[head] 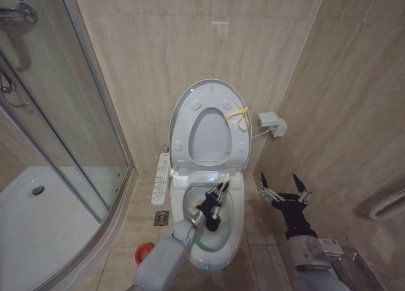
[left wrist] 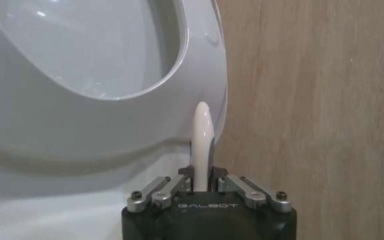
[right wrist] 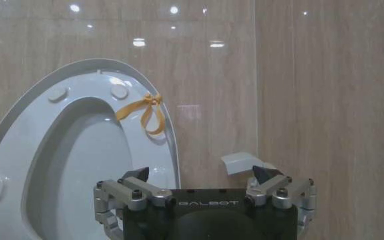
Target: Open the toilet lid, clean the toilet bowl with a toilet brush, close the toilet lid, and flush.
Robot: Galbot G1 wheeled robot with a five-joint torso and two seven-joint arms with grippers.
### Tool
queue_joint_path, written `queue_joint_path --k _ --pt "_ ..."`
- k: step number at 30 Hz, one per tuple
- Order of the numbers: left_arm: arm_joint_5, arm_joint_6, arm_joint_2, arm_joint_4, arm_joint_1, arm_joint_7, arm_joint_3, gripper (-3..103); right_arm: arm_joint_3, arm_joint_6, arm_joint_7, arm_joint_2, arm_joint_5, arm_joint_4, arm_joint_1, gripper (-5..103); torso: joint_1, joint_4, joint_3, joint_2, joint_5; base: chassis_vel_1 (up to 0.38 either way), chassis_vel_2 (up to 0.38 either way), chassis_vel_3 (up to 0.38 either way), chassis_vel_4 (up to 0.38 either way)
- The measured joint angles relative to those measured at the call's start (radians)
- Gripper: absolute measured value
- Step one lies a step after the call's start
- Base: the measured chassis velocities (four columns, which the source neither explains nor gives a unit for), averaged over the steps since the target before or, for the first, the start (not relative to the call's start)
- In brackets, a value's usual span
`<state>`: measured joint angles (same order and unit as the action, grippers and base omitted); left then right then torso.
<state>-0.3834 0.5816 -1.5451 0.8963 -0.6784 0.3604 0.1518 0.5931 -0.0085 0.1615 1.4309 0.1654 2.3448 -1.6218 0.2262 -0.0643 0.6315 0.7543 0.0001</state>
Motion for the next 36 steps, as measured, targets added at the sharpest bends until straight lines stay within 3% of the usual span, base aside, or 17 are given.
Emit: queue_joint_path --k 9,21,25,36 --pt "0.015 0.015 0.010 -0.039 -0.031 0.009 -0.009 18 0.000 0.000 0.000 0.000 0.000 0.000 0.000 100 0.000 0.0003 0.000 0.000 -0.0004 0.000 0.000 0.000 0.000" --pt "0.018 -0.005 0.134 0.161 -0.137 0.003 -0.044 18 0.000 0.000 0.000 0.000 0.000 0.000 0.000 100 0.000 0.0002 0.000 0.000 -0.0002 0.000 0.000 0.000 0.000" --pt "0.018 -0.005 0.190 0.294 -0.201 -0.013 -0.080 18 0.000 0.000 0.000 0.000 0.000 0.000 0.000 100 0.000 0.0003 0.000 0.000 -0.0002 0.000 0.000 0.000 0.000" --pt "0.050 0.000 0.257 0.508 -0.290 -0.046 -0.145 18 0.000 0.000 0.000 0.000 0.000 0.000 0.000 100 0.000 0.0002 0.000 0.000 -0.0002 0.000 0.000 0.000 0.000"
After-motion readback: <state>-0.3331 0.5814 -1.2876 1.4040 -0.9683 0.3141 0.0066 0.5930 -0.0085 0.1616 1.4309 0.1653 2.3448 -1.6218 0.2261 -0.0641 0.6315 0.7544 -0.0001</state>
